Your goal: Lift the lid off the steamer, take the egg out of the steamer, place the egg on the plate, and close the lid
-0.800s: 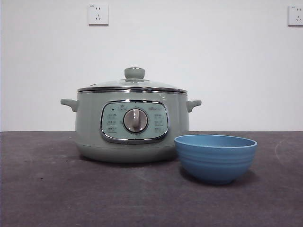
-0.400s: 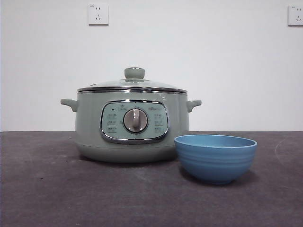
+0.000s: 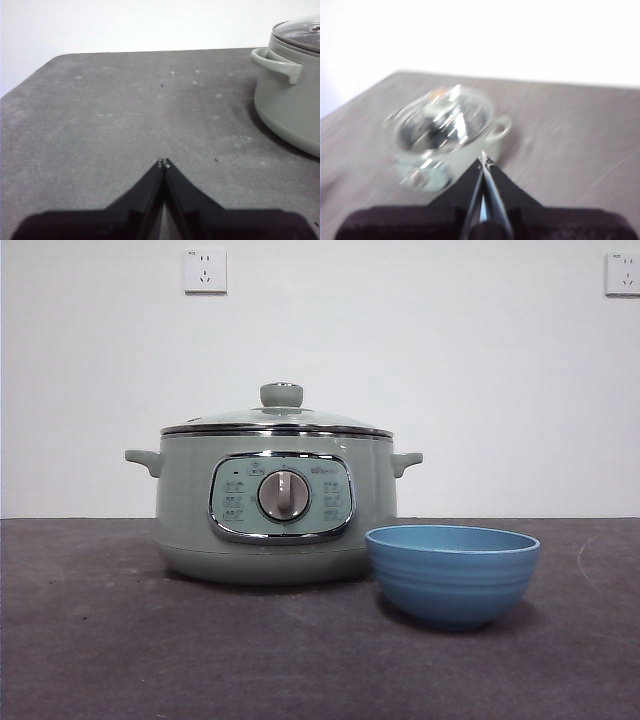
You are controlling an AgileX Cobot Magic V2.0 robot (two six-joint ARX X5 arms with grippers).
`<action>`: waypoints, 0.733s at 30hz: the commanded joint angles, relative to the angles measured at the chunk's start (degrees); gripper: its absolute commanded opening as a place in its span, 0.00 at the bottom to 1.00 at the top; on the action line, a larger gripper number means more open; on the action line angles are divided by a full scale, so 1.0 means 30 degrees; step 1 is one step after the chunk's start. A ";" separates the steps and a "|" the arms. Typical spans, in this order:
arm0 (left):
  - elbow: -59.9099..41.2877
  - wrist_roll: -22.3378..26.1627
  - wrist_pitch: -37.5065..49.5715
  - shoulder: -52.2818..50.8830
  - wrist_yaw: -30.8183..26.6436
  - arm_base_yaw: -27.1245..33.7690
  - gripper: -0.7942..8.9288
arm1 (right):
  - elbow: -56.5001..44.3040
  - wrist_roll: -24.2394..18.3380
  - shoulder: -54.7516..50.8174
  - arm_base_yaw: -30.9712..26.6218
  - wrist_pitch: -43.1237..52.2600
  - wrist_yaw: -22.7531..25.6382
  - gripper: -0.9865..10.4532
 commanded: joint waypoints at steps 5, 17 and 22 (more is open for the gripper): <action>-0.0270 -0.0117 0.0066 -0.0036 -0.0029 -0.0044 0.08 | -0.7001 -0.0211 -0.3402 -0.3242 0.6688 -0.0117 0.09; -0.0270 -0.0117 0.0066 -0.0036 -0.0029 -0.0044 0.08 | -1.6072 0.0160 -0.7599 -0.3745 1.3282 0.0058 0.09; -0.0270 -0.0117 0.0066 -0.0036 -0.0029 -0.0044 0.08 | -1.7041 0.0168 -0.8109 -0.3745 1.3107 0.0036 0.09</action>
